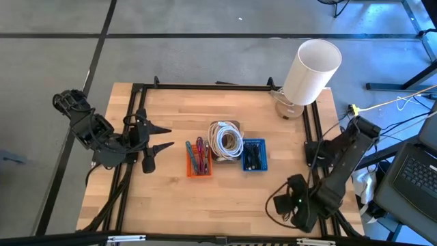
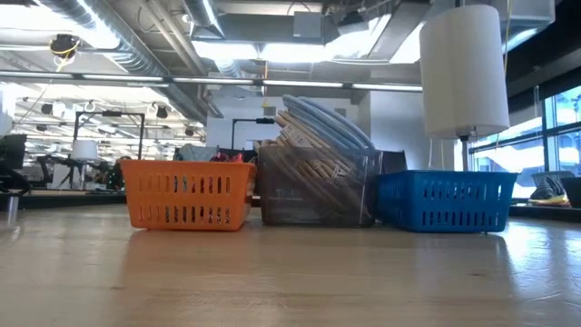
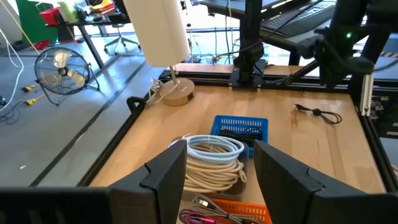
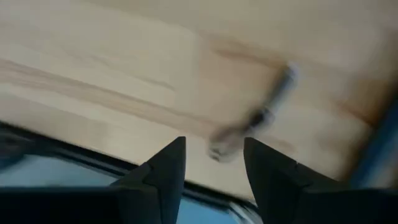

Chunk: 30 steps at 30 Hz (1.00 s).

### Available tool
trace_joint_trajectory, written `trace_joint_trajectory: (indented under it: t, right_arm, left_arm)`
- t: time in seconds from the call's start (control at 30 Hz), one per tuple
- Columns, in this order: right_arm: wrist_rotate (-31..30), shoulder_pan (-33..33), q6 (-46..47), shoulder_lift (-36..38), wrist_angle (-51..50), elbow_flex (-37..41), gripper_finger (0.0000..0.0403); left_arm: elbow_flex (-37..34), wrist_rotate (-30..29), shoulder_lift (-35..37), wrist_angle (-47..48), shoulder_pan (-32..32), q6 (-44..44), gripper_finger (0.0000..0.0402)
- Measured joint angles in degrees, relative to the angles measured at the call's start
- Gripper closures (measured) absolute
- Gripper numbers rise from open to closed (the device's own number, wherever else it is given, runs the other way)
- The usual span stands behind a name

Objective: Pick & Place USB Port
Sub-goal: Put the black charger cable into the blue bin

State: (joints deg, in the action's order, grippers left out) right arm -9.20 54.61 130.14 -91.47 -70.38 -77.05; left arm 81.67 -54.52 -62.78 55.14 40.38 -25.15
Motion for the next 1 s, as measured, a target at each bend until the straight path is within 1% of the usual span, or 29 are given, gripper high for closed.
trace_joint_trajectory:
  t: [0.07, 0.23, 0.43, 0.57, 0.8, 1.0]
  right_arm:
    - [5.05, -0.29, 0.24, -0.98, -0.59, 0.28, 0.0239]
    - [11.61, -2.04, 0.38, -3.37, -0.35, 0.5, 0.0239]
    - [12.44, -2.29, 0.36, -7.72, 2.67, 0.5, 0.0239]
    - [15.64, -2.28, 0.11, -11.73, 2.74, 0.5, 0.0239]
    - [16.02, -2.27, -0.49, -17.94, 1.96, 0.5, 0.0239]
    - [16.81, -2.25, -0.28, -21.82, 3.32, 0.5, 0.0239]
  left_arm:
    - [0.0, 0.0, 0.0, 0.01, 0.0, 0.0, 0.0222]
    - [0.0, 0.05, 0.0, 0.0, 0.0, -0.07, 0.0222]
    - [0.0, 0.07, 0.0, 0.1, 0.0, -0.02, 0.0222]
    - [0.0, 0.07, 0.0, 0.65, 0.0, 0.17, 0.0222]
    - [0.0, -1.49, 0.0, 0.69, 0.0, 1.05, 0.0222]
    - [0.0, -1.27, 0.0, 0.51, 0.0, 0.22, 0.0222]
